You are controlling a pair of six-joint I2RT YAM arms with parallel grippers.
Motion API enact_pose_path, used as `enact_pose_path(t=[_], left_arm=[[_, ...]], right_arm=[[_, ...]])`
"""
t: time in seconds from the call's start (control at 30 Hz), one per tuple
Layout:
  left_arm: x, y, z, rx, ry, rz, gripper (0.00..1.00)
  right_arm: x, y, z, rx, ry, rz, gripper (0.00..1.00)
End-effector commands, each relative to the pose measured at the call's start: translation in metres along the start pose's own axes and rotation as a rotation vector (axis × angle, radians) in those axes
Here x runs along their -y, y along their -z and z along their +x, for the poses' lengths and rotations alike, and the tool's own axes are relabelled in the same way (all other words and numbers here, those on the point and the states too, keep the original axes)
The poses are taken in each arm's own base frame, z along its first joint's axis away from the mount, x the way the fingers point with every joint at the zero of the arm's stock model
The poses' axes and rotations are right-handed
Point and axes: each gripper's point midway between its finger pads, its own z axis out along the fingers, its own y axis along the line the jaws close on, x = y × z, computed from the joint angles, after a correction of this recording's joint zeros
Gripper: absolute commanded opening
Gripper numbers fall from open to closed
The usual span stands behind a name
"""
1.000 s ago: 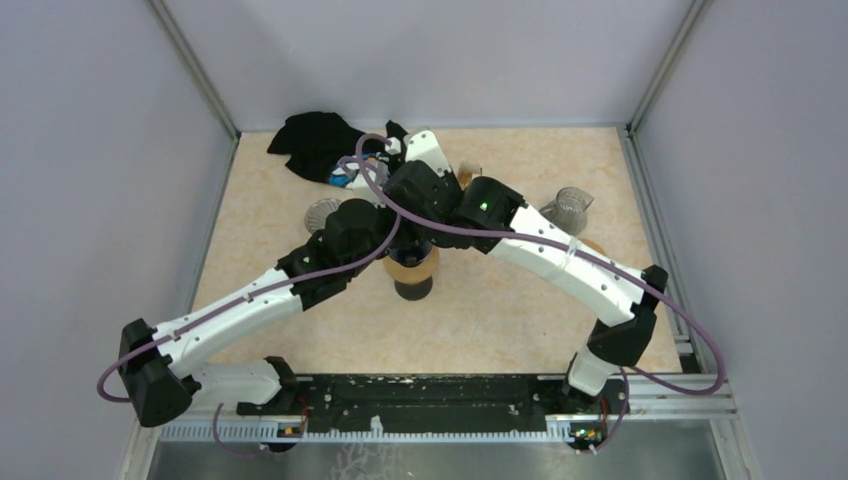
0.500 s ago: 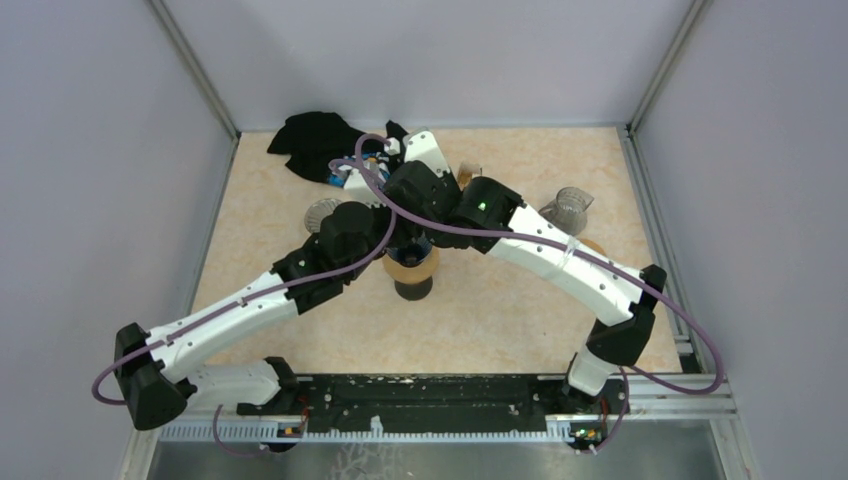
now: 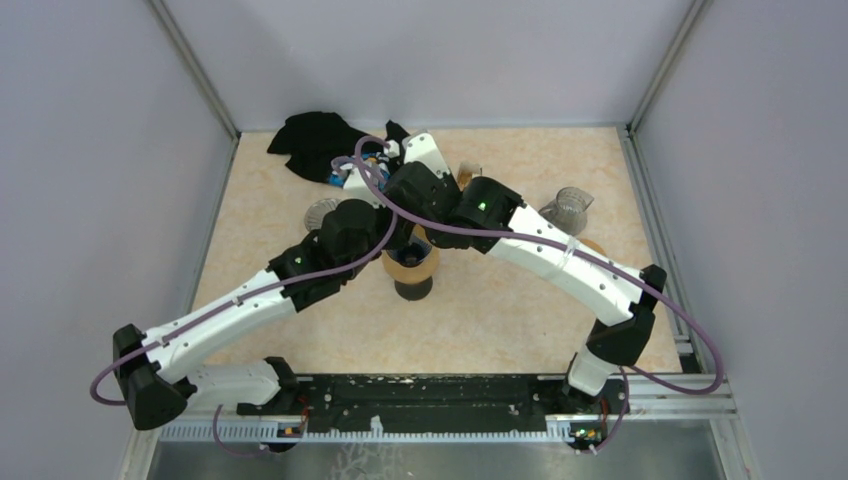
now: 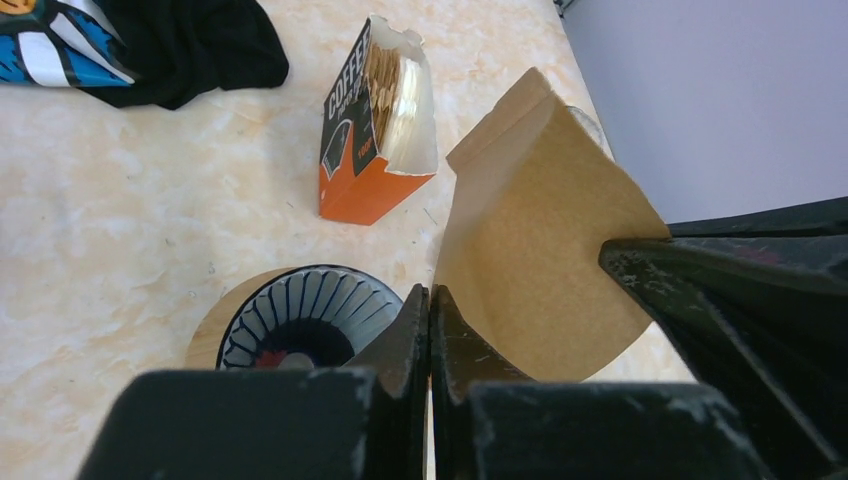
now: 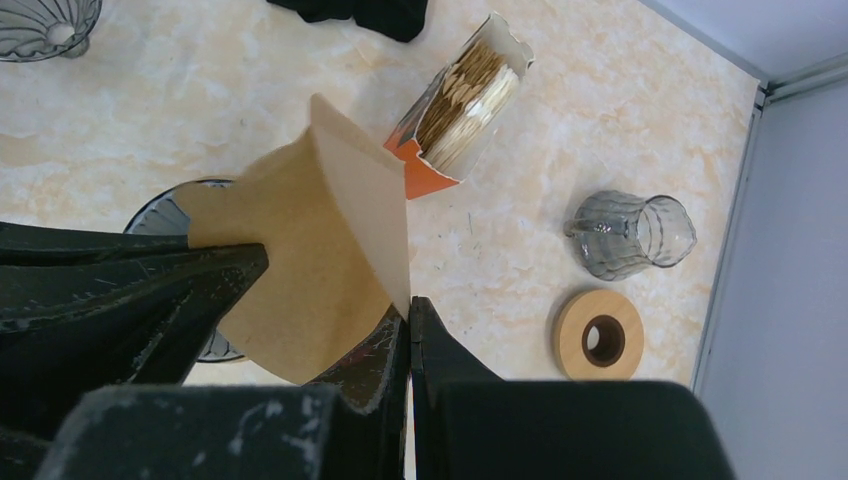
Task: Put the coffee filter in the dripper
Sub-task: Place the coffee filter in the coffee dripper.
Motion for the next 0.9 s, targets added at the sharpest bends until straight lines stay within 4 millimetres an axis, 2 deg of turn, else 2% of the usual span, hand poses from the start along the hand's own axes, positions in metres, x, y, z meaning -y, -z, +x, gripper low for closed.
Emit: enact_pose_path(t=[0.0,0.43,0.6,0.77,0.87], left_arm=[[0.003,0.017,-0.021,0.001,-0.046,-0.021,0.0],[-0.009,0.044,-0.03,-0.065,-0.101,-0.084,0.0],[-0.011,0.049,-0.031,-0.082,-0.108,-0.09,0.0],[-0.006,0.05,-0.032,-0.079,-0.102,-0.067,0.0],[-0.012,0.052,-0.038,-0.067,-0.112,-0.099,0.0]], right_arm=[[0.005,0.015,-0.015,0.044,-0.017,-0.023,0.0],[0.001,0.014,-0.01,0.014,0.02,-0.096,0.01],[0.004,0.014,-0.012,0.021,0.002,-0.126,0.02],[-0.003,0.013,-0.013,0.035,-0.012,-0.17,0.04],[0.006,0.01,-0.011,0.036,-0.013,-0.139,0.04]])
